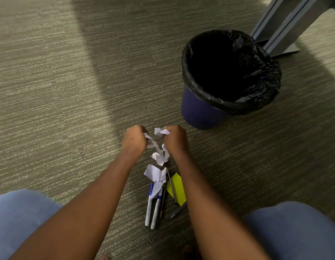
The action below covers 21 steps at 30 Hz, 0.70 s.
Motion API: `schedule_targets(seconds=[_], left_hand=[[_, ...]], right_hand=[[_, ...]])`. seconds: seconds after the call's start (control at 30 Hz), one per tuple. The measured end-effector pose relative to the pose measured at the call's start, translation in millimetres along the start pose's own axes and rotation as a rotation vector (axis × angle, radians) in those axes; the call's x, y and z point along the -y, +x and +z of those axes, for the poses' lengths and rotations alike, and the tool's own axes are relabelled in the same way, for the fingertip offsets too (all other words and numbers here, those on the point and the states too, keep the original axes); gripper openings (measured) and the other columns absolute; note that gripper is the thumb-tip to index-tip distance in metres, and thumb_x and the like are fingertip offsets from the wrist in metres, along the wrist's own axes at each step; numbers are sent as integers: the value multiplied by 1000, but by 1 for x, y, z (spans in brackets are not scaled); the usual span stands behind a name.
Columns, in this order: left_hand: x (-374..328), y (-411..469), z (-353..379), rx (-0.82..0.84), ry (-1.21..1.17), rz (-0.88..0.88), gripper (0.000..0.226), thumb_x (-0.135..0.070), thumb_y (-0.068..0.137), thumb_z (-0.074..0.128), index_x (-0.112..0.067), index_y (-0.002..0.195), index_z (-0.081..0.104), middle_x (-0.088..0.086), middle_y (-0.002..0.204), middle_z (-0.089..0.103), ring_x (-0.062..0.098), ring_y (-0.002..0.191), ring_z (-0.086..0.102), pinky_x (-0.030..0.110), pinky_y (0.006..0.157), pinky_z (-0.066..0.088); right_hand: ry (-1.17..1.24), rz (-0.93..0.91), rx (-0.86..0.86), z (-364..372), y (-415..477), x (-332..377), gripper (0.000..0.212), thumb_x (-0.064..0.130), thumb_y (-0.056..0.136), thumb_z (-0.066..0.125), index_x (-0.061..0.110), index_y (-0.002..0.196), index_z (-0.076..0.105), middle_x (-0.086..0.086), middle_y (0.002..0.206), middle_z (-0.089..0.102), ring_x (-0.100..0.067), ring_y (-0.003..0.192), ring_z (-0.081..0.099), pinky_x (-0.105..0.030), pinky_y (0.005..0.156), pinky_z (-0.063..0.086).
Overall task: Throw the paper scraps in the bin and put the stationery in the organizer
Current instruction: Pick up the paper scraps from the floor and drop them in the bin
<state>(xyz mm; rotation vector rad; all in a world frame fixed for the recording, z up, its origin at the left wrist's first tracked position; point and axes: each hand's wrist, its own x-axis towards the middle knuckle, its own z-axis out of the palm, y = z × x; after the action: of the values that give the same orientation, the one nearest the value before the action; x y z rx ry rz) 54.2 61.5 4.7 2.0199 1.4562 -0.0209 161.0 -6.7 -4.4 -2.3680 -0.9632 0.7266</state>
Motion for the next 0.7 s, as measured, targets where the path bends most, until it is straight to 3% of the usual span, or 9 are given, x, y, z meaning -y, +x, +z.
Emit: schedule_targets(seconds=[0.1,0.2,0.3,0.47,0.6,0.7], left_hand=[[-10,2,-12,-76,-23,12,13,-5,84,60,-11,86,71,8,79,71,15,56,55,24,47,42],[-25,5,-28,-148,-85,25,9,-8,84,62,-11,85,70,-3,65,61,6,51,51,16,39,30],[-41,5,-46,-210,-124,38,10,-6,83,64,-14,84,70,-8,60,55,2,50,49,13,37,28],[-66,2,-68,-298,-211,67,18,-4,82,63,-17,92,70,-11,60,55,4,47,50,17,37,30],[-88,-2,-86,-373,-238,163,22,-2,80,62,-16,96,71,0,81,70,5,52,53,18,42,34],[-106,-2,-97,-425,-220,239,23,-3,80,62,-17,97,70,2,91,73,16,64,62,23,51,44]], right_hand=[[51,-23,-43,-13,5,10,22,-2,86,51,3,91,72,-18,92,72,-28,82,65,-25,57,41],[124,-47,-110,-31,8,25,21,-1,85,54,6,90,73,-13,90,73,-18,71,59,-19,49,33],[174,-96,-195,-53,9,42,20,-2,83,55,5,86,73,-13,86,74,-16,68,59,-22,50,34],[187,-171,-269,-84,7,65,14,4,83,57,-3,79,69,-17,79,72,-31,76,66,-41,63,50],[228,-199,-325,-106,6,79,15,8,85,60,-2,79,70,-17,77,72,-31,76,67,-43,62,52],[258,-216,-393,-123,6,84,14,8,84,61,-1,76,69,-16,73,71,-28,74,68,-42,61,53]])
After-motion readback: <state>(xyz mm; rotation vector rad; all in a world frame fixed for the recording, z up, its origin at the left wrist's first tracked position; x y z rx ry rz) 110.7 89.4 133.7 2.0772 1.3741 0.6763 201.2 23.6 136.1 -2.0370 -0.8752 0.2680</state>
